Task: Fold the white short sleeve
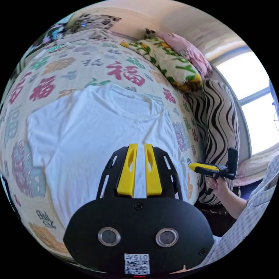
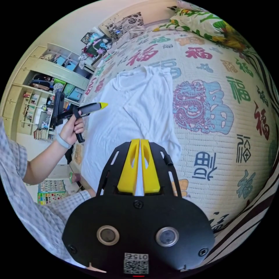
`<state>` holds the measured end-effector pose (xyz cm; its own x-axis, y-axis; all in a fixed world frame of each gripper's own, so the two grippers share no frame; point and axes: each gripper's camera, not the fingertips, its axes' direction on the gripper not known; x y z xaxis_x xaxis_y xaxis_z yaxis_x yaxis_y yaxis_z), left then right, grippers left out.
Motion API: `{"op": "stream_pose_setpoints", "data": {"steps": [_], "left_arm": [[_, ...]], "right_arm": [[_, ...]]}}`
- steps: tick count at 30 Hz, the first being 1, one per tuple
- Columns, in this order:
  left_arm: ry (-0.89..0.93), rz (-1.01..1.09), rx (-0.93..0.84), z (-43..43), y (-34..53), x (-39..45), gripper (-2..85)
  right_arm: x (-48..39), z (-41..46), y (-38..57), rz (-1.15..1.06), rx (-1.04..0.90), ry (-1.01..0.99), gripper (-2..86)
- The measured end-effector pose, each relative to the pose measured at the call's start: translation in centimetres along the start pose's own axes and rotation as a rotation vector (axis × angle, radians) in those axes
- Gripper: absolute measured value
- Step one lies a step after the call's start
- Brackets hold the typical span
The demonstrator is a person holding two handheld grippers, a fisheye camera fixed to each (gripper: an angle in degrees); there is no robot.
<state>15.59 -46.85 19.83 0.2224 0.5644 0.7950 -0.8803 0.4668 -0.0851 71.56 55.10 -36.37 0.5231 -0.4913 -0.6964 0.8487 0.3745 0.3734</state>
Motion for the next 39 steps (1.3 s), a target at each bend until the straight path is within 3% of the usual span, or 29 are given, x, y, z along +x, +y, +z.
{"op": "stream_pose_setpoints", "data": {"steps": [5,7,13,18,24,29,33,39], "left_arm": [[-0.085,-0.350,0.229,-9.9,8.1,-9.2,5.2],[-0.123,-0.452,0.240,-12.0,10.5,-12.5,5.6],[-0.049,-0.530,0.229,-13.2,13.5,-19.9,6.7],[-0.055,-0.508,0.292,-12.8,13.6,-22.3,6.2],[0.013,-0.431,0.267,-11.6,13.3,-23.4,4.1],[0.043,-0.435,0.289,-12.6,14.6,-24.5,-0.4],[0.035,-0.385,0.335,-14.4,15.0,-23.4,-0.7],[-0.010,-0.146,0.331,-16.7,14.0,-17.4,-0.6]], "right_arm": [[-6.7,1.3,-4.2,-0.120,-0.050,-0.048,0.1],[-9.6,3.0,-6.7,-0.183,-0.070,-0.064,0.5],[-21.9,11.2,-17.0,-0.394,-0.158,-0.043,2.3],[-31.0,19.0,-24.5,-0.479,-0.244,0.028,5.6],[-38.0,28.4,-29.0,-0.562,-0.399,0.247,8.4],[-39.5,31.7,-30.0,-0.528,-0.376,0.384,1.9],[-38.9,29.6,-30.6,-0.491,-0.312,0.301,-0.1],[-32.3,18.5,-29.1,-0.244,-0.080,0.014,-0.2]]}}
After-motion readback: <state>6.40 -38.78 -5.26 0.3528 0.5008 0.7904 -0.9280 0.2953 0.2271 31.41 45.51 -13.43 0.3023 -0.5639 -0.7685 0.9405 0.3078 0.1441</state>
